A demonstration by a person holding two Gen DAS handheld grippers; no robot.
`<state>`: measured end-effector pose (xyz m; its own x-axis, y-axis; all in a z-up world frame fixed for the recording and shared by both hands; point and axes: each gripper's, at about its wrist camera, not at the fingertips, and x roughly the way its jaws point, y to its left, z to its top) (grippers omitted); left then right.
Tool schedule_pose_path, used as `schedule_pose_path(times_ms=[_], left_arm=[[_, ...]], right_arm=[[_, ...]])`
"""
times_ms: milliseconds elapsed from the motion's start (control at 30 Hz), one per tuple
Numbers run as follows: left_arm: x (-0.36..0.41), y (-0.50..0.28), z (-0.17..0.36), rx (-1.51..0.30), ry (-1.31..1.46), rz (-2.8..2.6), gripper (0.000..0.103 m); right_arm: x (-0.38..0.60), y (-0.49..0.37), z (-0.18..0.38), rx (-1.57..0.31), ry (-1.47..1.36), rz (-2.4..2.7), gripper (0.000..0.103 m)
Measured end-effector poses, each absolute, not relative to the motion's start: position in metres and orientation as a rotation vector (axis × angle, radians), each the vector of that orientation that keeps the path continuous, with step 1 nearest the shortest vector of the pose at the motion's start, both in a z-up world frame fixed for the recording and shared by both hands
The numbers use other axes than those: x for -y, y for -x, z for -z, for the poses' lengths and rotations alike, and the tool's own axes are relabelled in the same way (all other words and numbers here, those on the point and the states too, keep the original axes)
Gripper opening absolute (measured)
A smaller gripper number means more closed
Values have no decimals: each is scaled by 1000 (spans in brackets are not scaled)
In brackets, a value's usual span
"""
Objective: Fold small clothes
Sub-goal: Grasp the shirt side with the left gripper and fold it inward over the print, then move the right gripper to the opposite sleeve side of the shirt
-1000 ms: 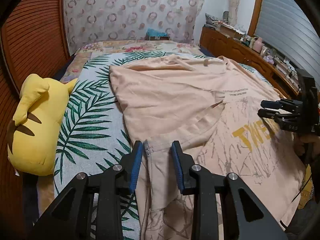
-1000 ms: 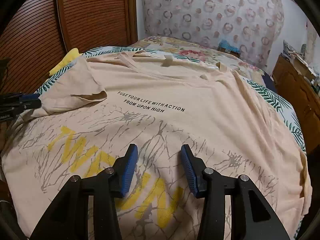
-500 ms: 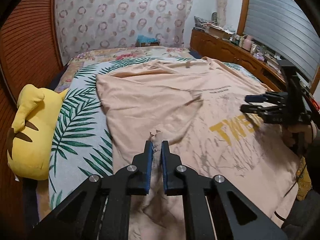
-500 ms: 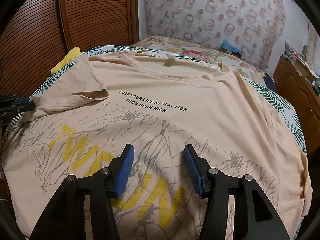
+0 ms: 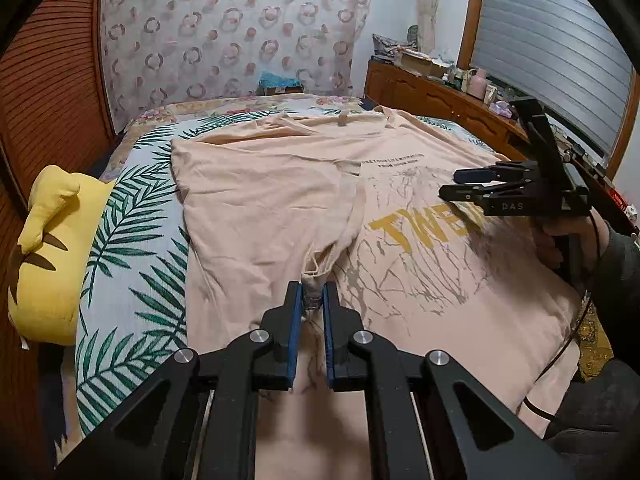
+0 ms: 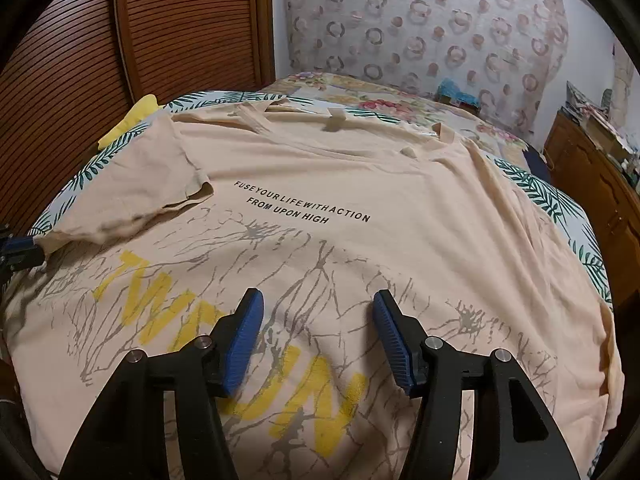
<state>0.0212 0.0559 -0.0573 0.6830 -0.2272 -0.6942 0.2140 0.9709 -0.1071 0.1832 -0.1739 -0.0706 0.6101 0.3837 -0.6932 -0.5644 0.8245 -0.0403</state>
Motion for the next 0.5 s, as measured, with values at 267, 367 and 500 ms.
schedule_pose_path(times_ms=[267,367,500], left_arm=[[-64,-18,44,-713,36,220,45],[-64,-18,37,-677,25,208,75],[-62,-20,28,-633,34,214,82]], right_arm=[[175,-184,70,-731,268,-556,61],[175,-184,71,-731,269,-556,61],[176,-186,71,-732,267,-554,63]])
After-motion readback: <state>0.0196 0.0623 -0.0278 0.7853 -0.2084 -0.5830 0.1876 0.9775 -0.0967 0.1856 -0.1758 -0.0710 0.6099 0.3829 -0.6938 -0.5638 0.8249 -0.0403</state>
